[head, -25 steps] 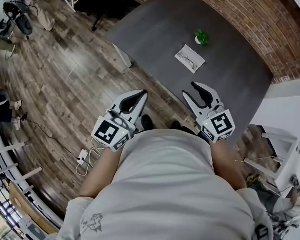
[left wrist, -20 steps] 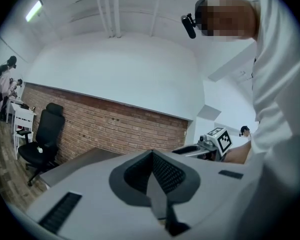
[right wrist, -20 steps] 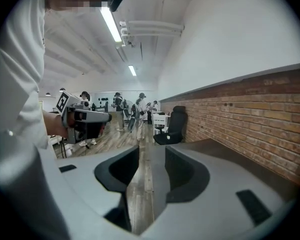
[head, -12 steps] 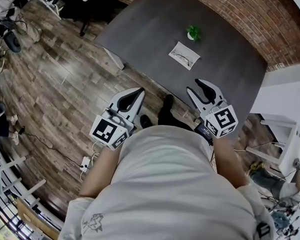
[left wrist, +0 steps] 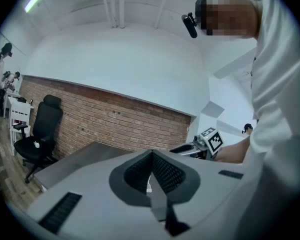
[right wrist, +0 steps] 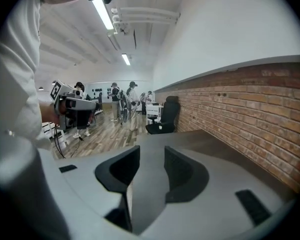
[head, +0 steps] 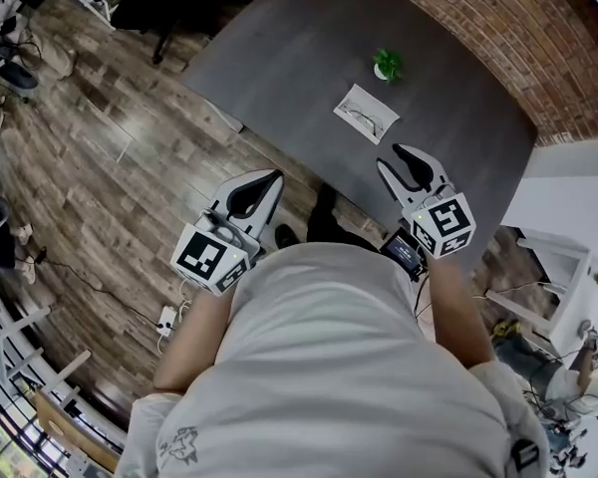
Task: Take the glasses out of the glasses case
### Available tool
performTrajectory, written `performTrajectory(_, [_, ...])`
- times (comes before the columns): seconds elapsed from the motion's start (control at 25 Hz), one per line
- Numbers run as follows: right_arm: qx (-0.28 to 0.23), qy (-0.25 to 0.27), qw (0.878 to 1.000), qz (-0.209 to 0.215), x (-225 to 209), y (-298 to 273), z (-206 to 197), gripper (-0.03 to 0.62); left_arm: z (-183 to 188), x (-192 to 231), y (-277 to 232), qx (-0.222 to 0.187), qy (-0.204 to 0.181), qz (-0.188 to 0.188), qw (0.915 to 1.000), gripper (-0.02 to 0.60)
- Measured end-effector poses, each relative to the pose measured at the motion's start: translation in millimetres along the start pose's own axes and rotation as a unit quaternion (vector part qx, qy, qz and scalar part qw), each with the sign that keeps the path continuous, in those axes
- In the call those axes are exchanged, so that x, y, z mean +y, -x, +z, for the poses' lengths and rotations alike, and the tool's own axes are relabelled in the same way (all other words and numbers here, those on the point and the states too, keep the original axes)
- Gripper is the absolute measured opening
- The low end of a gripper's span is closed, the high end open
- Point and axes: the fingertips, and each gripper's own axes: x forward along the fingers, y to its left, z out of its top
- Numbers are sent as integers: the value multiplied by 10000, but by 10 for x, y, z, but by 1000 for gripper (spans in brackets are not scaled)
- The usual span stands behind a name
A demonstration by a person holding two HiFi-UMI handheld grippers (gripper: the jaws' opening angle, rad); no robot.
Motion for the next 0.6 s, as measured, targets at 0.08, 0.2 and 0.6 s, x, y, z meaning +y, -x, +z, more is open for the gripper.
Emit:
performTrajectory(0.08, [98,10,9999,45,-109,-113,-47,155,-25,77,-94,77,30,12,10000,11])
performTrajectory(0.2, [252,17,9996,114,-326,-295,-123,152,-75,192,-269,195,95,30,9998,11])
performTrajectory(0.6, [896,236,9946,472,-804,-721,-623,146,-359,435,-825,551,438,89,9975,11])
